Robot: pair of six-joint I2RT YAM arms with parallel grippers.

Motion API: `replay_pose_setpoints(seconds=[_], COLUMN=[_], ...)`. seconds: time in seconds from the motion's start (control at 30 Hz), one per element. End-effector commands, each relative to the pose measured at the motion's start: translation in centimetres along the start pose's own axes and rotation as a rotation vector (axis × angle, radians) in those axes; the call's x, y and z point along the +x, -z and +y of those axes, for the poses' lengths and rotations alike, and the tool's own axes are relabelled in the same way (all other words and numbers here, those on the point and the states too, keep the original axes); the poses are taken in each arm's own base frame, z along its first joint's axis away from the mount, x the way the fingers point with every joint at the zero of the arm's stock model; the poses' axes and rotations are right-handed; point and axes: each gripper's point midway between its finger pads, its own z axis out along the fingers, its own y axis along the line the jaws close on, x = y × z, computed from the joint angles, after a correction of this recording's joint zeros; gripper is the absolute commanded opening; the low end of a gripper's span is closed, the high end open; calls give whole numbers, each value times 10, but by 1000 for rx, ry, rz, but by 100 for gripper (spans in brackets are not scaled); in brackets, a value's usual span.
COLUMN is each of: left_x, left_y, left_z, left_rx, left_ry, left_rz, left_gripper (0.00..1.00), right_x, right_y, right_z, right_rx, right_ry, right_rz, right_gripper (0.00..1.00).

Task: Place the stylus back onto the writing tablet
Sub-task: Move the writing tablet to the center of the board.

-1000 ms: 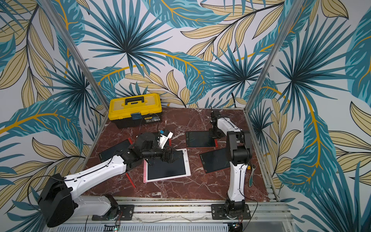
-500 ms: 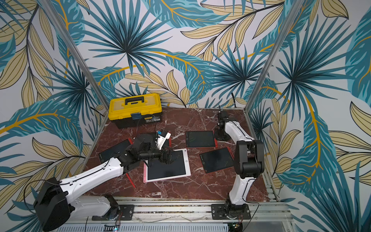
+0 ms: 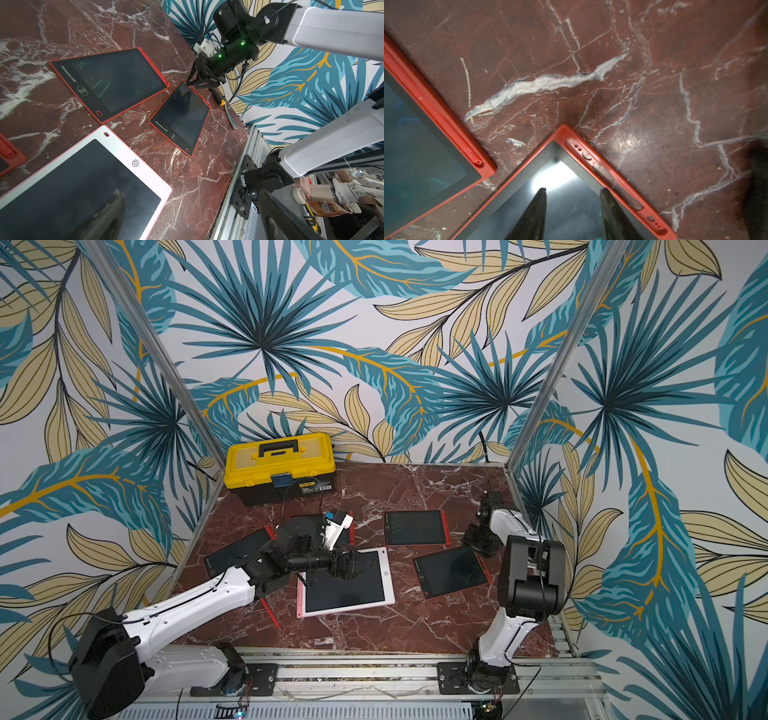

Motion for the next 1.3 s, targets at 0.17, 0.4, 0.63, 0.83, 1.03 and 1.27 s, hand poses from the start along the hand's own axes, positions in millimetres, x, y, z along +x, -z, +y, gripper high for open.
replay_pose_setpoints(seconds=[0.17,0.4,0.63,0.83,1.03,1.27], left_x=[6,11,13,13,14,14], left_y=[-5,-10,-11,-11,-11,-9], left_z=[-2,-3,-4,-4,-2,-2], left_rx=[21,19,17,15,8,4], left_ry=[38,49,52,53,54,53], left_rz=[30,46,49,48,45,41], left_gripper=[100,100,100,100,100,100], right_x=[0,0,8,18,37,55], right_y=[-5,-11,-18,-20,-26,-29], right_z=[-7,-15,-15,-13,-16,-22], right_rx=[-67,-79,-108,-140,-152,-142], right_ry=[-70,-94,-121,-156,-197,-245], right_rz=[-1,12,14,15,32,37], right_gripper=[49,51,52,53,53,52])
